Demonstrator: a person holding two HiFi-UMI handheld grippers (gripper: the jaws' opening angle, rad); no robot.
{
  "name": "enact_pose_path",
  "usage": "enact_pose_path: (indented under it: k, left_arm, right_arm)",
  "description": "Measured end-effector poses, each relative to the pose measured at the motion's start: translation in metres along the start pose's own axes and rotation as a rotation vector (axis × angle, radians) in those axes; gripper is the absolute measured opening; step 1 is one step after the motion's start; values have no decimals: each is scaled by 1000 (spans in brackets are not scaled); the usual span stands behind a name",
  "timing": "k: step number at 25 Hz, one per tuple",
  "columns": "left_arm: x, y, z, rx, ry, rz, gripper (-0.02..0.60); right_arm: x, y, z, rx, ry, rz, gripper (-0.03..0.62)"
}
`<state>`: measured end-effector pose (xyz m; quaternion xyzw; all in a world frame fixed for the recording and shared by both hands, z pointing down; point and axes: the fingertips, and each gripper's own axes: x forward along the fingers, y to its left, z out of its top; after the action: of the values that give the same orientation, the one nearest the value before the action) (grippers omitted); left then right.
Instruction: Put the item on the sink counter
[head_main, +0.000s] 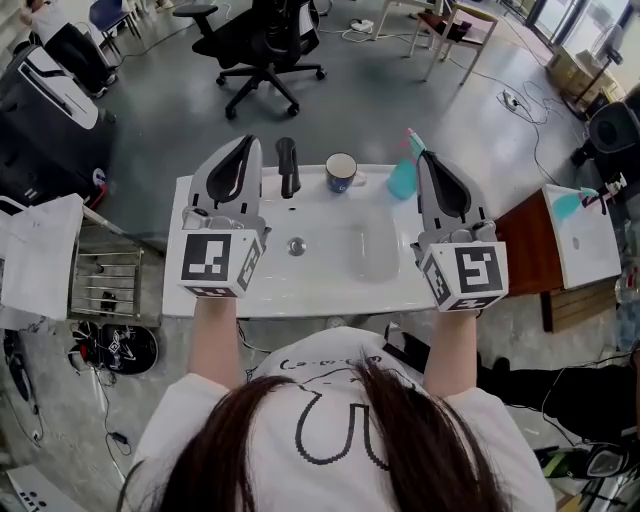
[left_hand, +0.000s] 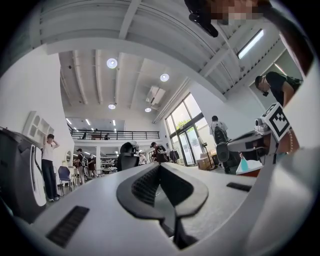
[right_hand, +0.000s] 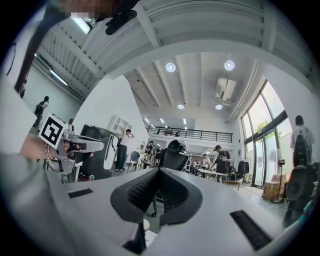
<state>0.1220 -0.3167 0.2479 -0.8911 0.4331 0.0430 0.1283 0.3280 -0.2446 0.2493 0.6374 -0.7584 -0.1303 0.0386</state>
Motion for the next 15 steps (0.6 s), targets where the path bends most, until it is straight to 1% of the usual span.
enact_pose_path:
  k: [4, 9, 15]
  left_arm:
    - [-3, -3, 3, 11, -9, -3, 9]
    - [-4, -10, 6, 25, -25, -30, 9]
    - [-6, -12, 10, 28, -25, -36, 9]
  right_arm:
    - [-6, 2, 2, -7, -4, -3, 28]
    - [-11, 3, 6, -14, -6, -9, 28]
    - [-17, 1, 11, -22, -1, -27, 28]
